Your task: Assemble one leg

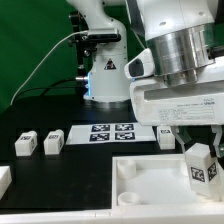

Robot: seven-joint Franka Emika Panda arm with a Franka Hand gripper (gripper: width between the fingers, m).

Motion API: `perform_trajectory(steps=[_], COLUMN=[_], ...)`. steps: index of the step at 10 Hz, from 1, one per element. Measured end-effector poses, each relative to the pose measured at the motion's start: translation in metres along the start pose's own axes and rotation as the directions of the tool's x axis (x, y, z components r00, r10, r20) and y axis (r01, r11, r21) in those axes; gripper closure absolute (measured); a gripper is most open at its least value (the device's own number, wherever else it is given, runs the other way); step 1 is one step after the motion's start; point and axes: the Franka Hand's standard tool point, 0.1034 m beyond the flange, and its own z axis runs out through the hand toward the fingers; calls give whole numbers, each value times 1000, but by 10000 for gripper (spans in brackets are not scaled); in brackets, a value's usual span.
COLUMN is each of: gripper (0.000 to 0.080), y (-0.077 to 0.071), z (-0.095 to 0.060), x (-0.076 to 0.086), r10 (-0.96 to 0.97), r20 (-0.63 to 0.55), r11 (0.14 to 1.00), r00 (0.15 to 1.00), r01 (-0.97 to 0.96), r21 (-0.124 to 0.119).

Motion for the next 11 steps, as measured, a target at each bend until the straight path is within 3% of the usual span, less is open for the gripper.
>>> perform_trajectory(steps=[4, 6, 8, 11], gripper=[496, 496, 496, 497], y=[1, -6, -17, -16], z=[0, 4, 6, 7], x=[-1, -21, -28, -27], r10=[178, 521, 743, 745], r20=[4, 25, 54, 50], r11=[984, 853, 665, 663], r00=[984, 853, 667, 666], r01=[-178, -521, -745, -746], r21=[12, 19, 50, 54])
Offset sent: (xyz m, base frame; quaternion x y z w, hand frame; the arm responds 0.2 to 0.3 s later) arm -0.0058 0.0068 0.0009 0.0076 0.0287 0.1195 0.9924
